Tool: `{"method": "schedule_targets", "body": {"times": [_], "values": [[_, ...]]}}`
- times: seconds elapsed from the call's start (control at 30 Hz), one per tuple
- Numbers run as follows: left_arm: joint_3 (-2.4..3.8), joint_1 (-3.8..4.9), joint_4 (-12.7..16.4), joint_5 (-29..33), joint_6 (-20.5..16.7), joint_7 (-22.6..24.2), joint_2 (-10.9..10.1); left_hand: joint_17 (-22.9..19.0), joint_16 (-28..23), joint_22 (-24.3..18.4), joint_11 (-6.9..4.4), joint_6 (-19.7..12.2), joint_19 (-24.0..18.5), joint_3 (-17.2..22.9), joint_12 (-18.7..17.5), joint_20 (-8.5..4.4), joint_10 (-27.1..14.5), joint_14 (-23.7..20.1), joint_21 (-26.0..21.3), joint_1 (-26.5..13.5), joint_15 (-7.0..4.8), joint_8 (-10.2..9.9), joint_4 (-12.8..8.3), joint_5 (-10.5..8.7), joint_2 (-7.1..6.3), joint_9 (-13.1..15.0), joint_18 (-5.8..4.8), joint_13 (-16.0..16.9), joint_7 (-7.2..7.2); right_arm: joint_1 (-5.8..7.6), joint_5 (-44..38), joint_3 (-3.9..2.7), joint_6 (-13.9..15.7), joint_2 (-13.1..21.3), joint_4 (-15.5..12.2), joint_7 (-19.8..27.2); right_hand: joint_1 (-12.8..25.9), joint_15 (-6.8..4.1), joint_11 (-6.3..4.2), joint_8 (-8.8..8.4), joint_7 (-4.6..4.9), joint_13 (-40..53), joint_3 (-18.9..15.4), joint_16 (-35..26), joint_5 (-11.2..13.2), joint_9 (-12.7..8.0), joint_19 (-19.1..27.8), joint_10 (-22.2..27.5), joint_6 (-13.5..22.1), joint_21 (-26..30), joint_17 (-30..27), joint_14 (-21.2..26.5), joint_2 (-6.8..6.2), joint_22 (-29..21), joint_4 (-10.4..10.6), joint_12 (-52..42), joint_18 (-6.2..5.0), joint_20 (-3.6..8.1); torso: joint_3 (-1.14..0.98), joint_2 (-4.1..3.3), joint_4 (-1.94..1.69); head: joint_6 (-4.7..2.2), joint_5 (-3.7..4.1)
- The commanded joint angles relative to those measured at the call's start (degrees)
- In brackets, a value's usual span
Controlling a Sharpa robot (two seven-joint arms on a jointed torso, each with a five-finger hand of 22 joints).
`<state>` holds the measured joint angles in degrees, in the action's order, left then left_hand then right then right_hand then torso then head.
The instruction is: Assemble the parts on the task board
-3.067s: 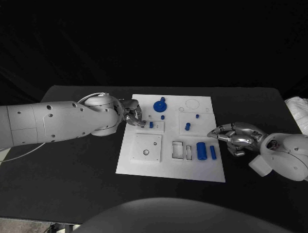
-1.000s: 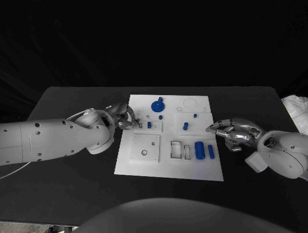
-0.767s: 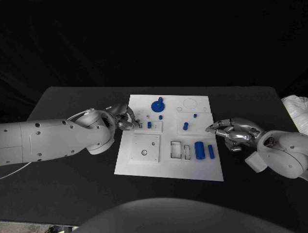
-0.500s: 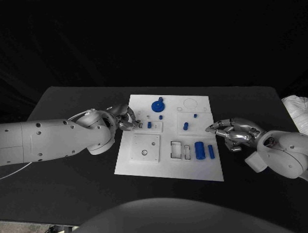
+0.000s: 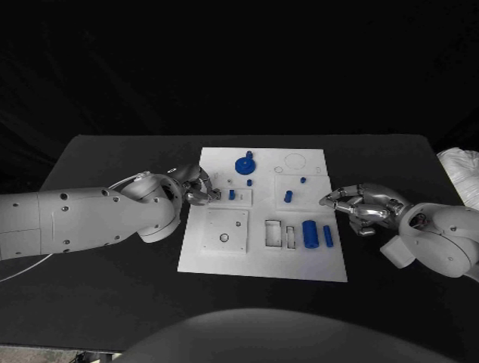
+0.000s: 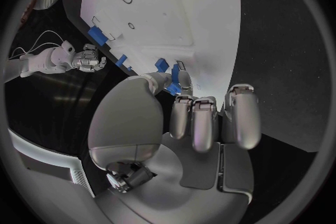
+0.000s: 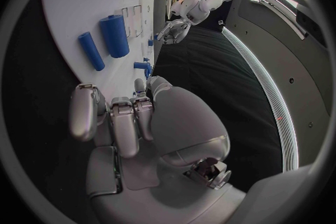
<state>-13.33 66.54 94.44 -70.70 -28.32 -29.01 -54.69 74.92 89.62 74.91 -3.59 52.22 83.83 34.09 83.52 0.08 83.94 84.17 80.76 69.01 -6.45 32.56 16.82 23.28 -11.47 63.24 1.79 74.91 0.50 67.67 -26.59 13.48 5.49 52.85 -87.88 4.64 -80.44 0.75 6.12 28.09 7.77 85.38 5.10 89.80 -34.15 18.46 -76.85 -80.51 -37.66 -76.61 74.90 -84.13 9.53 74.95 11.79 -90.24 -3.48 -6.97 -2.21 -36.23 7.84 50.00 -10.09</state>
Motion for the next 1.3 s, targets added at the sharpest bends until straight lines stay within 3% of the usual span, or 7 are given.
{"method": "schedule_targets", "body": {"times": [0.03,1.3], "values": [[0.02,-0.1,-0.36,-0.16,0.53,0.22,0.32,14.4,-0.22,12.37,-0.05,0.52,2.78,0.43,-0.29,-0.09,0.16,5.65,-0.22,0.02,-0.08,0.23,-0.13,-0.22,0.38,-0.06,0.27,8.24,-0.37,-0.05,-0.25,0.01,-0.6,-0.04,-0.06,0.43,0.4,-0.36,-2.88,0.38,0.18,4.62,0.23,0.2,0.12,0.07,0.44,-9.49,0.27,0.31,15.1,-5.87,-0.37,9.65,0.02,0.24,-0.56,0.15,-0.01,0.02,-0.03,0.0,0.03],[0.03,-0.7,-1.83,-0.36,1.4,0.09,1.56,13.95,-0.63,12.29,0.07,0.43,2.68,0.83,-0.61,-0.04,-0.14,5.52,-0.51,-0.74,0.01,0.03,-0.14,-1.12,0.46,-0.3,0.32,7.92,-0.24,-0.31,-0.24,0.01,-0.82,-0.17,0.11,0.53,0.48,-0.35,-2.87,0.41,0.19,4.62,0.44,0.2,0.09,0.09,0.47,-9.49,0.28,0.35,15.1,-5.87,-0.47,9.64,-0.03,0.24,-0.57,0.14,0.0,0.03,-0.04,0.0,-0.08]]}}
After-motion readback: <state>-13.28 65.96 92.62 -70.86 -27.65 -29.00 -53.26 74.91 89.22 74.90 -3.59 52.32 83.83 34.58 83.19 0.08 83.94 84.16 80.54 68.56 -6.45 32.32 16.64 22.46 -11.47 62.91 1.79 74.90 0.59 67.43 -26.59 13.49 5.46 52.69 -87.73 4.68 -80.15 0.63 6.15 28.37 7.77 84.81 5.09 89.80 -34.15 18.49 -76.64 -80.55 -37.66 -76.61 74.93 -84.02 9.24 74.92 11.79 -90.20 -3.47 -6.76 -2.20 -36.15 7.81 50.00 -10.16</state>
